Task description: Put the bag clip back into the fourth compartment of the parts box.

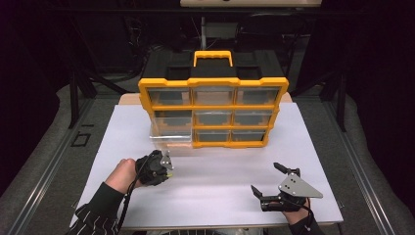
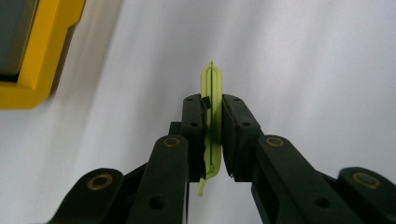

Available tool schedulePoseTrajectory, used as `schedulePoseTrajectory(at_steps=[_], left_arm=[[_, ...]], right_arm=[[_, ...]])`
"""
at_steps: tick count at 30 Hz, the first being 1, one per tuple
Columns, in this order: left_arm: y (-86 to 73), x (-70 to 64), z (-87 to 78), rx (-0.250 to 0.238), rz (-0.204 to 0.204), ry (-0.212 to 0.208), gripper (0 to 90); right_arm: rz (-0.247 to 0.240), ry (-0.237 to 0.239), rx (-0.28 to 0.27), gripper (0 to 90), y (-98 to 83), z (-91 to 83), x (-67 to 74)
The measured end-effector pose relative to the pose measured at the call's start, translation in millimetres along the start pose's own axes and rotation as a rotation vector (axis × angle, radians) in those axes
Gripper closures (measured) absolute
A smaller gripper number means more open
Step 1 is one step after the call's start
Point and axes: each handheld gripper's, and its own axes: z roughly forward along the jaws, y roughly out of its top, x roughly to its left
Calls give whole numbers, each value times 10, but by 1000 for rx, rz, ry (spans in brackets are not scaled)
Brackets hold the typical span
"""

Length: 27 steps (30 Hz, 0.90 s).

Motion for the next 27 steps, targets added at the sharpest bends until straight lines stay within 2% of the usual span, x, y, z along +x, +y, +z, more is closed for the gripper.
schedulePoseTrajectory(at_steps=[5,7,9,14,20,24,25,27], left_arm=[[-62,19,-34,3,-4,-5,802],[-114,29,-50,6,-18,-20,802],[-148,41,-61,18,-16,-31,802],[-214,61,-85,31,-17,-36,801],[-313,117,-160,31,-37,-33,801],[-388,147,-195,34,-39,-55,800],[-428,159,-198,37,-37,-72,800],[-467,179,-194,40,-44,-75,800]], right_arm=[[1,0,0,0,-2,2,-2],[2,1,0,0,-4,5,-3],[-1,1,1,0,-4,5,-4],[1,1,2,0,-5,6,-5],[-2,2,4,0,-4,6,-5],[1,2,3,0,-9,12,-6],[5,2,7,0,-12,13,-1],[1,3,8,0,-13,15,-4]])
